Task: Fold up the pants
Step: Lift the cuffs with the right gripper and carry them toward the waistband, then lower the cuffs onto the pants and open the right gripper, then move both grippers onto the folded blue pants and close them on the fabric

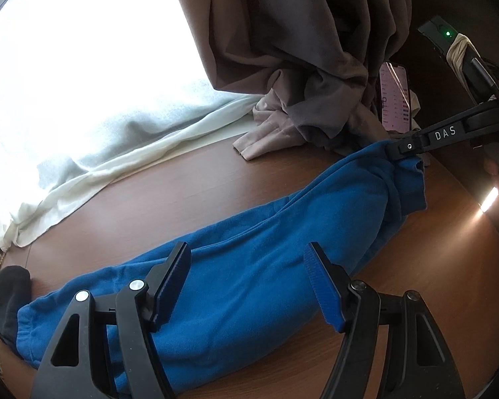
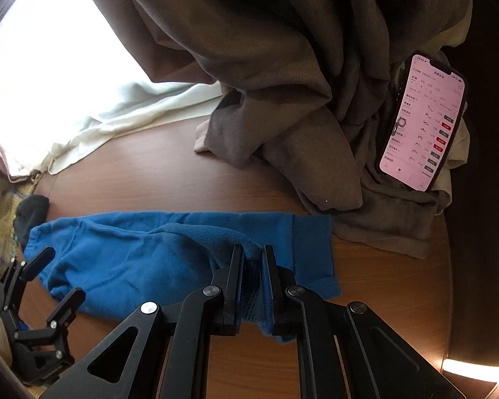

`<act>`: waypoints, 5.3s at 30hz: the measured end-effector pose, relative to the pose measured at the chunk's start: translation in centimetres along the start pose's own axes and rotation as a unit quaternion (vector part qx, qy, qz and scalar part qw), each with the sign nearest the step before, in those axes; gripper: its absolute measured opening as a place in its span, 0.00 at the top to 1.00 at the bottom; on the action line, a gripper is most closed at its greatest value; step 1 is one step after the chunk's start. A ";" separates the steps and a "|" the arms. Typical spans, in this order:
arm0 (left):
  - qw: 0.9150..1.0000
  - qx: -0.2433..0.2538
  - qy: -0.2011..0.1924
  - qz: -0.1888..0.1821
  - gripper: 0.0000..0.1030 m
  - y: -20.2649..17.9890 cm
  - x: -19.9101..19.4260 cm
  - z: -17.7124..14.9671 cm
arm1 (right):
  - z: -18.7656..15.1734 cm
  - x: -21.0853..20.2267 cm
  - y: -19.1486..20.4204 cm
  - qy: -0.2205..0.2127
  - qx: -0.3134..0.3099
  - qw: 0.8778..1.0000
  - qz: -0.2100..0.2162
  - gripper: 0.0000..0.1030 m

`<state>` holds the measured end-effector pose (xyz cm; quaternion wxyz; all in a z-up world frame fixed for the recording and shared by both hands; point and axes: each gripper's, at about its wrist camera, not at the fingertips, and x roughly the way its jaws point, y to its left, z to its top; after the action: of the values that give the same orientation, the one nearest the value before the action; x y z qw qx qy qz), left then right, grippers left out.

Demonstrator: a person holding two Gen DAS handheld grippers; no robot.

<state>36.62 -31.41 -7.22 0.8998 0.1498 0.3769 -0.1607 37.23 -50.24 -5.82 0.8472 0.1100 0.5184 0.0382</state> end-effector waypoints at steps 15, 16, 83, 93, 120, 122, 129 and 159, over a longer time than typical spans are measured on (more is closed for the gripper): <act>1.000 0.005 0.028 -0.002 0.32 -0.8 3.8 0.5 | 1.2 2.9 -2.0 -0.027 -0.008 0.999 -0.031 0.66; 1.000 0.003 0.026 -0.003 0.32 -0.8 3.6 0.5 | 0.8 2.4 -2.2 -0.034 0.003 0.999 -0.032 0.66; 0.999 0.026 0.011 -0.015 0.28 -3.5 0.9 -0.6 | -4.3 -3.9 -7.4 -0.148 0.145 0.978 0.012 0.93; 0.999 0.024 0.027 -0.012 0.28 -3.3 1.8 -1.1 | -5.9 -0.8 -8.3 -0.086 0.140 0.986 -0.023 0.93; 0.964 0.206 0.029 -0.168 0.66 3.2 7.7 2.9 | -2.4 3.2 5.3 -0.018 -0.361 0.932 -0.022 0.67; 0.958 0.207 0.047 -0.194 0.68 3.3 8.6 3.4 | -1.9 3.7 5.1 -0.006 -0.360 0.933 -0.015 0.67; 0.936 0.214 0.095 -0.261 0.75 2.9 11.1 4.8 | -0.4 5.1 5.0 0.042 -0.352 0.934 0.042 0.67; 0.946 0.179 0.086 -0.256 0.91 2.1 9.6 5.4 | 0.4 5.0 4.6 0.056 -0.327 0.942 0.040 0.92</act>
<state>47.28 -33.36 -10.25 0.7508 0.2198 0.4440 -0.4370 40.07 -44.96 -8.94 0.8041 -0.1551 0.5189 0.2452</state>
